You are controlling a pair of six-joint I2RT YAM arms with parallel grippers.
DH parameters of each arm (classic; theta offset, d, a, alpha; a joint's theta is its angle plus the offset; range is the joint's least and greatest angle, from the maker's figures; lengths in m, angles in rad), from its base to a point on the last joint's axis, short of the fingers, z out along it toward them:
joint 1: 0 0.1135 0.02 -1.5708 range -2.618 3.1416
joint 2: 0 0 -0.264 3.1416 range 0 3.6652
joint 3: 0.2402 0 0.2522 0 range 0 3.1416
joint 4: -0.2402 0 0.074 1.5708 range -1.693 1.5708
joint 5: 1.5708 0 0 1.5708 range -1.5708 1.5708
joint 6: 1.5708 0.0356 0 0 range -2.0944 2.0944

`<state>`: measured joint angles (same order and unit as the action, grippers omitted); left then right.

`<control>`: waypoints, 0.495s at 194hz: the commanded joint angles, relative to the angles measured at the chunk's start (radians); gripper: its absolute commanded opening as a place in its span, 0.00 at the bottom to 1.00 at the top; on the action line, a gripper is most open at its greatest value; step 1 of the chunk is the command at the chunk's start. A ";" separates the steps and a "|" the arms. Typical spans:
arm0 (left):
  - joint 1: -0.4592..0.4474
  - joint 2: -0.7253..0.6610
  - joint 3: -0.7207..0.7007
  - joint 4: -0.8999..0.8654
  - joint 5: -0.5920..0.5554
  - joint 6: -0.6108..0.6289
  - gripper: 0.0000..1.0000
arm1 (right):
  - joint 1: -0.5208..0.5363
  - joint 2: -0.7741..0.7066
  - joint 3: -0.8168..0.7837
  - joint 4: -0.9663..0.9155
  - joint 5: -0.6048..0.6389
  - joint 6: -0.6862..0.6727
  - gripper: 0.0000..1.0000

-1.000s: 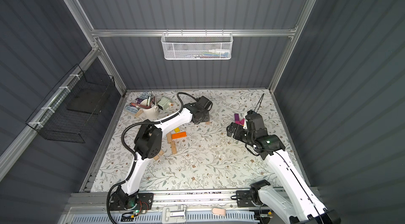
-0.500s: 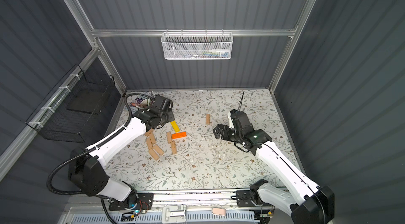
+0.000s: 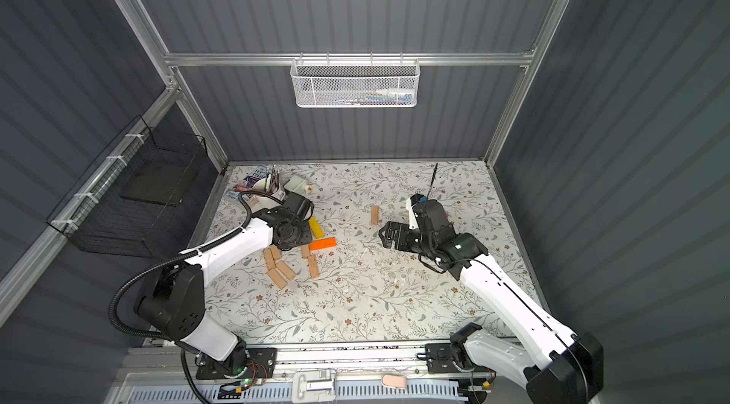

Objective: Assemble the letter k with building blocks
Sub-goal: Pick up the building block from the center of the board.

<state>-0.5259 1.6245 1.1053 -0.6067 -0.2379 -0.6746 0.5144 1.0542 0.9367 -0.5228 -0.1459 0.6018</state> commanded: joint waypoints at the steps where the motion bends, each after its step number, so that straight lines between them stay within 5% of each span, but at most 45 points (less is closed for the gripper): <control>1: 0.016 0.036 -0.028 0.037 0.031 0.012 0.46 | 0.007 -0.029 -0.014 -0.015 0.028 0.005 0.98; 96: 0.037 0.122 -0.082 0.111 0.061 0.011 0.44 | 0.008 -0.051 -0.019 -0.039 0.043 0.018 0.98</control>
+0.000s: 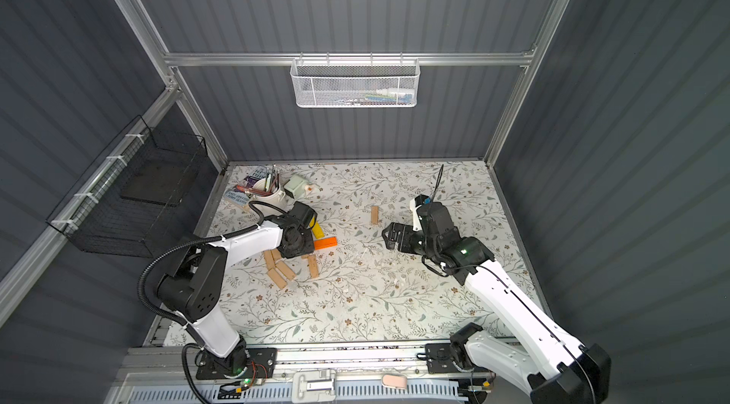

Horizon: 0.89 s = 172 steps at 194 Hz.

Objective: Assemble the letter k with building blocks
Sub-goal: Pick up the building block from the center of the board.

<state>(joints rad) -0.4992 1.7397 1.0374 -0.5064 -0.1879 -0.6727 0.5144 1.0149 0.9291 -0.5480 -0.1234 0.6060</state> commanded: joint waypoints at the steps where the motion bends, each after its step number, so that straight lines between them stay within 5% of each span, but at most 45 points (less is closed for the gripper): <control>1: 0.011 0.007 -0.014 0.011 0.011 0.010 0.44 | 0.008 -0.012 -0.011 -0.013 0.020 0.014 0.98; 136: 0.013 -0.110 0.029 -0.050 0.022 0.009 0.16 | 0.009 -0.037 -0.018 -0.005 0.079 0.031 0.99; 172: -0.099 -0.153 0.116 -0.061 0.009 -0.033 0.15 | -0.001 -0.077 -0.029 0.004 0.161 0.037 0.99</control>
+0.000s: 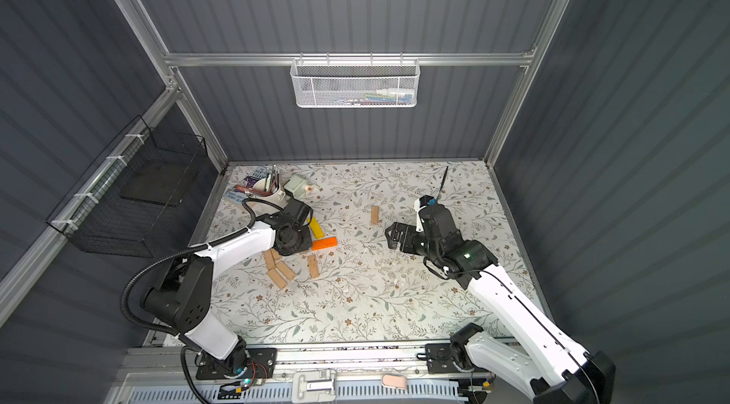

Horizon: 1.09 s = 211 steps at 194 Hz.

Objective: Assemble the letter k with building blocks
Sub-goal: Pick up the building block from the center of the board, then place the building block at the center of the board.

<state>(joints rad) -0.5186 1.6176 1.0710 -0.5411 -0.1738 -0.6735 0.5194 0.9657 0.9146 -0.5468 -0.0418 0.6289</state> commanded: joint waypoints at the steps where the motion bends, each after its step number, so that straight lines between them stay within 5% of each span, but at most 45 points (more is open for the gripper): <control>1: -0.090 -0.030 0.086 -0.027 -0.006 -0.033 0.15 | -0.006 -0.028 -0.014 0.002 0.081 0.014 0.99; 75: -0.328 0.272 0.403 0.035 -0.002 -0.094 0.14 | -0.035 -0.072 -0.033 -0.028 0.106 0.043 0.99; 136: -0.352 0.527 0.591 0.028 0.037 -0.071 0.15 | -0.036 -0.094 -0.048 -0.047 0.103 0.051 0.99; 211: -0.353 0.634 0.670 0.009 0.058 -0.056 0.28 | -0.038 -0.100 -0.050 -0.054 0.103 0.054 0.99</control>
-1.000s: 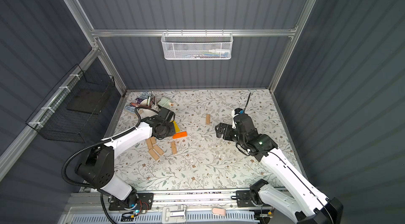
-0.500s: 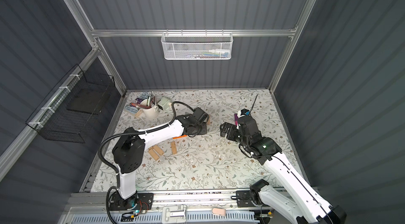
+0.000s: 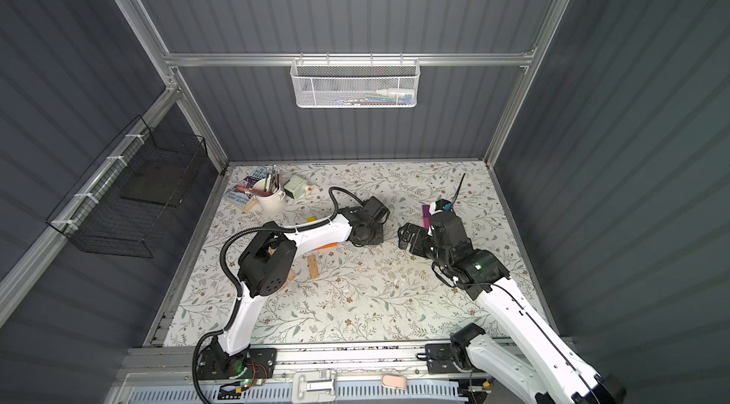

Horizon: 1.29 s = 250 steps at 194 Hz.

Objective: Assemble the letter k with building blocks
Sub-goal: Place the building block at the center of the board, then assemble the building block at the center of the board.

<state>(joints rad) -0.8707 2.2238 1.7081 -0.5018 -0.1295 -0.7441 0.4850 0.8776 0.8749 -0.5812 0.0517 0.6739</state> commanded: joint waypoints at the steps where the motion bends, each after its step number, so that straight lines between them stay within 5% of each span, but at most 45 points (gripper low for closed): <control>1: -0.001 0.029 0.033 -0.030 0.015 0.015 0.28 | -0.004 -0.011 -0.010 -0.020 0.010 0.009 0.99; 44: 0.001 0.020 0.039 -0.030 0.017 0.013 0.41 | -0.003 -0.011 -0.007 -0.022 0.008 0.013 0.99; 77: -0.001 -0.035 0.019 -0.025 0.006 0.018 0.41 | -0.004 -0.003 0.007 -0.026 0.007 0.023 0.99; 99: 0.005 -0.150 -0.063 0.017 -0.035 0.036 0.40 | -0.003 0.031 0.028 -0.043 0.006 0.043 0.98; 137: 0.091 -0.479 -0.371 0.196 0.060 0.116 0.38 | 0.004 0.203 0.102 -0.092 0.018 0.080 0.78; 178: 0.243 -0.868 -0.681 0.285 0.318 0.379 0.42 | 0.038 0.474 0.181 -0.058 0.003 0.075 0.61; 217: 0.248 -1.103 -0.774 0.088 0.286 0.685 0.44 | 0.078 0.690 0.272 0.000 0.024 0.061 0.58; 250: 0.247 -1.296 -0.870 0.065 0.249 0.867 0.59 | 0.090 0.830 0.340 0.058 0.017 0.054 0.56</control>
<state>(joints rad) -0.6228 1.0225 0.8917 -0.3832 0.1295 -0.0814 0.5652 1.6405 1.1606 -0.5701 0.0540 0.7403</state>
